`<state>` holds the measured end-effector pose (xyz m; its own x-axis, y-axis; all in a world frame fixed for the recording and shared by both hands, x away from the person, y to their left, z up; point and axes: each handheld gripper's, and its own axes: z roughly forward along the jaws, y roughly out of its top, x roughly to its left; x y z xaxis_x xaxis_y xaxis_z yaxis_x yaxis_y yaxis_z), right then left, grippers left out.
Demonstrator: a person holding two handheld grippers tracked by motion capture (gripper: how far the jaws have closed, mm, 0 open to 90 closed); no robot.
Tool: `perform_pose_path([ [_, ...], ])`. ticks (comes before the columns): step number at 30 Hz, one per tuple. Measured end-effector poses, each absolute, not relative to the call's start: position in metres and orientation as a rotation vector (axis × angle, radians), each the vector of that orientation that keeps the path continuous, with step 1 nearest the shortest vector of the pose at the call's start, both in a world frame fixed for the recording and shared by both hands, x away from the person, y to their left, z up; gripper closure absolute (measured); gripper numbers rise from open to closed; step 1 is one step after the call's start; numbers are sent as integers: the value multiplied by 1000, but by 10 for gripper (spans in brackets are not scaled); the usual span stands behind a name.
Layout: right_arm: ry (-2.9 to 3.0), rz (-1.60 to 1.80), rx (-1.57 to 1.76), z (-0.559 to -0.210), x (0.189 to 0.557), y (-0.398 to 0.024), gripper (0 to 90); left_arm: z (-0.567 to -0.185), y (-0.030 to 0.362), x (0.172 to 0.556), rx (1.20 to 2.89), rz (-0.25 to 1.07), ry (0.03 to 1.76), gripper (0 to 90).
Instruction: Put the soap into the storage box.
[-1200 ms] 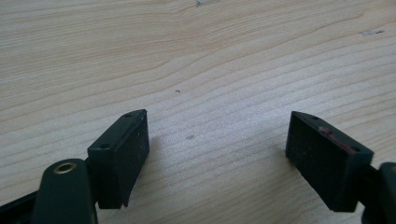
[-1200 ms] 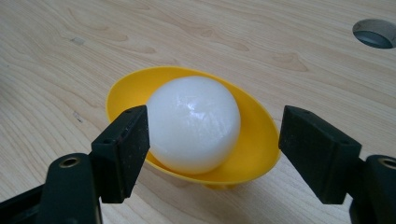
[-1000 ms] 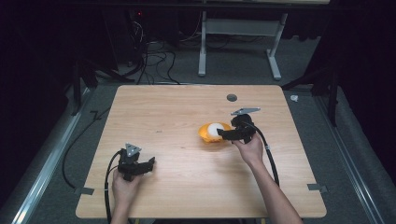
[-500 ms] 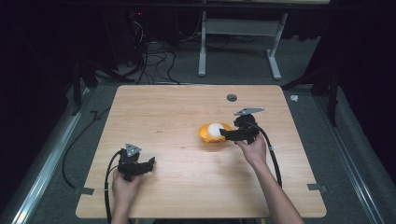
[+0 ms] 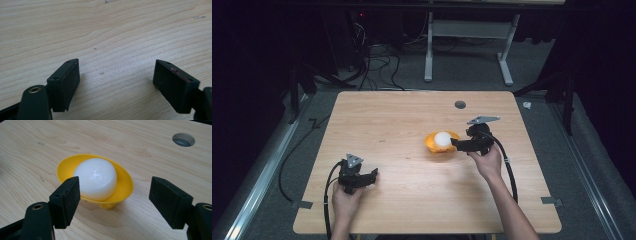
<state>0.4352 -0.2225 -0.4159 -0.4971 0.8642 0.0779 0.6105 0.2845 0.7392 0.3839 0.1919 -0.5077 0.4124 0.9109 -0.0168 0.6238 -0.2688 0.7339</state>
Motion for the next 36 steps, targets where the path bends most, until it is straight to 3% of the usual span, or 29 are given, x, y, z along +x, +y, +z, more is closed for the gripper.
perform_pose_path([
  [36, 2101, 1101, 1375, -417, 400, -260, 279, -508, 192, 384, 1999, 549, 1301, 220],
])
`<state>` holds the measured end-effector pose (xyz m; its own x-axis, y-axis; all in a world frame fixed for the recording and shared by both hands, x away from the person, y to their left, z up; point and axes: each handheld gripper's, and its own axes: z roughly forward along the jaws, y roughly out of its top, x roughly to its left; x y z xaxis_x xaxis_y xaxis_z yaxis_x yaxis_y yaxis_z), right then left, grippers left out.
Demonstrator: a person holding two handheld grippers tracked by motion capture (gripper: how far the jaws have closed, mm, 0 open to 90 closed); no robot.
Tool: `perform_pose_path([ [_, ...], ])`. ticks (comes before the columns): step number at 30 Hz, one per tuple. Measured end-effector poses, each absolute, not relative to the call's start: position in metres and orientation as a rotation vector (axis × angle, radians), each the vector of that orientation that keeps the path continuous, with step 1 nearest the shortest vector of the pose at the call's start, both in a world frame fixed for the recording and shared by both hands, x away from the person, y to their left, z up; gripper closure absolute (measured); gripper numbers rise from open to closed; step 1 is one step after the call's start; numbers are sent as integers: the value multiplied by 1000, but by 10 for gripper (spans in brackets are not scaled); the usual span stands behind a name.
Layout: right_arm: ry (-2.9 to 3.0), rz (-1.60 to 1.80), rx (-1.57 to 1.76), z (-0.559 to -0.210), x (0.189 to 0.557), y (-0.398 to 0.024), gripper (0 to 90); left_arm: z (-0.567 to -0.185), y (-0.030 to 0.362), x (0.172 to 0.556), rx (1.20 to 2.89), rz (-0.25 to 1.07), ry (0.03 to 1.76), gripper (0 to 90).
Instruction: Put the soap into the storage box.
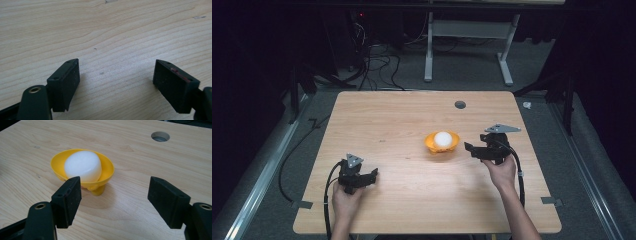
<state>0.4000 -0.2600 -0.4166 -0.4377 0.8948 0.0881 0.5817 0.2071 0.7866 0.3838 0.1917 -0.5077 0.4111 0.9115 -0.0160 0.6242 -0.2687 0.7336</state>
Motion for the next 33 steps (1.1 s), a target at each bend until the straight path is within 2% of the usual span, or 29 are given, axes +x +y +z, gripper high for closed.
perform_pose_path([
  [33, 2044, 1124, 1415, -425, 373, -279, 290, -508, 192, 384, 1997, 550, 1302, 220],
])
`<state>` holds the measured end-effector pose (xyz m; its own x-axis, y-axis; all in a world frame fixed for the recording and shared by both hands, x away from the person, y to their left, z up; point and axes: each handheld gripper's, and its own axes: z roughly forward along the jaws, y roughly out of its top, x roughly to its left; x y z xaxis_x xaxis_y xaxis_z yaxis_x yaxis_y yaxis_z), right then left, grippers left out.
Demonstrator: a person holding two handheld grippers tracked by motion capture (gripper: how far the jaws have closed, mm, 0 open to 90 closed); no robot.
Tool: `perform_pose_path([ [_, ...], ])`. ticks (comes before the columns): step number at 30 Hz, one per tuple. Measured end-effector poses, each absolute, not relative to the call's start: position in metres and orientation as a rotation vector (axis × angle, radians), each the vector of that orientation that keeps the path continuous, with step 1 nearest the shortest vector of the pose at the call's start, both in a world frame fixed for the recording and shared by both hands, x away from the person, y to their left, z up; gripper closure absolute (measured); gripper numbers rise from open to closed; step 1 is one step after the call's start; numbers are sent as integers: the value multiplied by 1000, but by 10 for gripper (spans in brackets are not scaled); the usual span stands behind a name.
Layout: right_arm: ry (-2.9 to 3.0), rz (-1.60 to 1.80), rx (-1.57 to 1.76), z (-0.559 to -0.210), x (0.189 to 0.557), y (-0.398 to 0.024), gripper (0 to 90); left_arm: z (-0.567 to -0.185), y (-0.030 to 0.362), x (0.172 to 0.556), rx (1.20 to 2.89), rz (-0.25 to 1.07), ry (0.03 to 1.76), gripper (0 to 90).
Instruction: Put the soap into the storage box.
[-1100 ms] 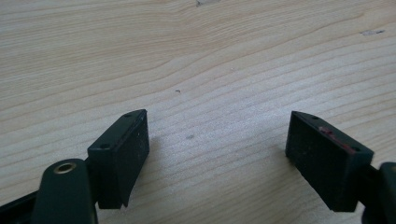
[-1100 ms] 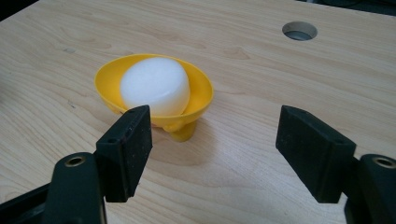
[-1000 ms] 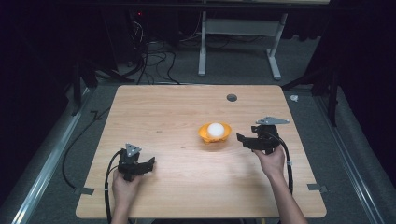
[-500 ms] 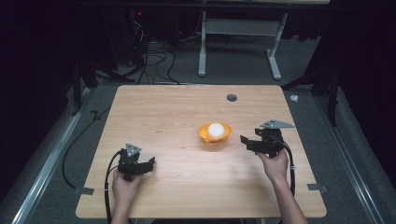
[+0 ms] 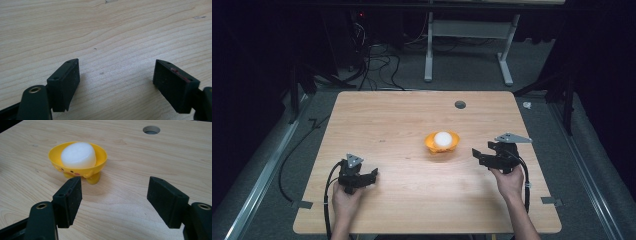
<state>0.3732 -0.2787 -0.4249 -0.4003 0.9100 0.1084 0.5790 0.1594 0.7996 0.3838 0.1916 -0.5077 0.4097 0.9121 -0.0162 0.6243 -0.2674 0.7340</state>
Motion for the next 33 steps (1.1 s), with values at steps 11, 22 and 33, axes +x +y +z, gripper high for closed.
perform_pose_path([
  [11, 2029, 1142, 1443, -432, 365, -283, 291, -508, 191, 384, 1998, 550, 1302, 220],
  [22, 2029, 1137, 1456, -443, 359, -283, 295, -508, 191, 384, 1998, 550, 1302, 220],
  [33, 2034, 1134, 1464, -451, 356, -282, 298, -508, 191, 384, 1998, 550, 1302, 220],
])
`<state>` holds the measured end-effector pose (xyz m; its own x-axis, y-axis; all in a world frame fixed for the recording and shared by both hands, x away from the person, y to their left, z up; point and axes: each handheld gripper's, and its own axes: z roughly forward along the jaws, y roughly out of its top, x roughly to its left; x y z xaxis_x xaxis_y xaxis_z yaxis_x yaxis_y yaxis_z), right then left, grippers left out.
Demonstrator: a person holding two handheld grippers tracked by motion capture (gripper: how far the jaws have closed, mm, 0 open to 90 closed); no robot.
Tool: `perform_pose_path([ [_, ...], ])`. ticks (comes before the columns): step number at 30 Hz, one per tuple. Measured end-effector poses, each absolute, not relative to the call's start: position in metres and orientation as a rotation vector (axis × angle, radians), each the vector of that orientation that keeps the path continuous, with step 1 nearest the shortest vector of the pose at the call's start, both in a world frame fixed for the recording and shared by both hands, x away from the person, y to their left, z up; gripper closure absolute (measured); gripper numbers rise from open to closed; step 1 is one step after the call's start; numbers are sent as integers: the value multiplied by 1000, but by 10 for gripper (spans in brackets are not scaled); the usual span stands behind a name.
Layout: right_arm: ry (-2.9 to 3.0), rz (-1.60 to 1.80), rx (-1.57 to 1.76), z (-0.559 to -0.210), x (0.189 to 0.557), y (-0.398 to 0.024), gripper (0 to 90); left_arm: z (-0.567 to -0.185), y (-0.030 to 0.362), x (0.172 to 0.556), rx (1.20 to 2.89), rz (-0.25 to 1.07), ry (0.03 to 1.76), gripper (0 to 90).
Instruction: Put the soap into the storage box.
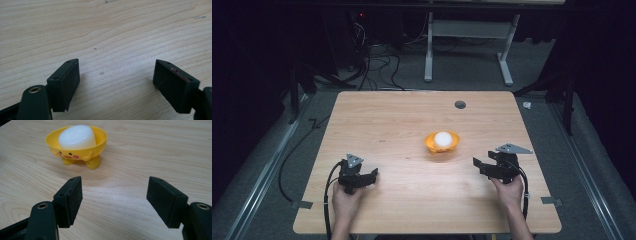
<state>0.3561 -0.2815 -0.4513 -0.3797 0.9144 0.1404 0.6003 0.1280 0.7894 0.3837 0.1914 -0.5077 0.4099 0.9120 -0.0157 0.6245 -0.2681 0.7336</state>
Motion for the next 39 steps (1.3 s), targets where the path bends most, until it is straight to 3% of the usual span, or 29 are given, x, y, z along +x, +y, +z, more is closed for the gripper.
perform_pose_path([
  [39, 2072, 958, 1465, -485, 352, -266, 314, -508, 191, 384, 1998, 550, 1303, 220],
])
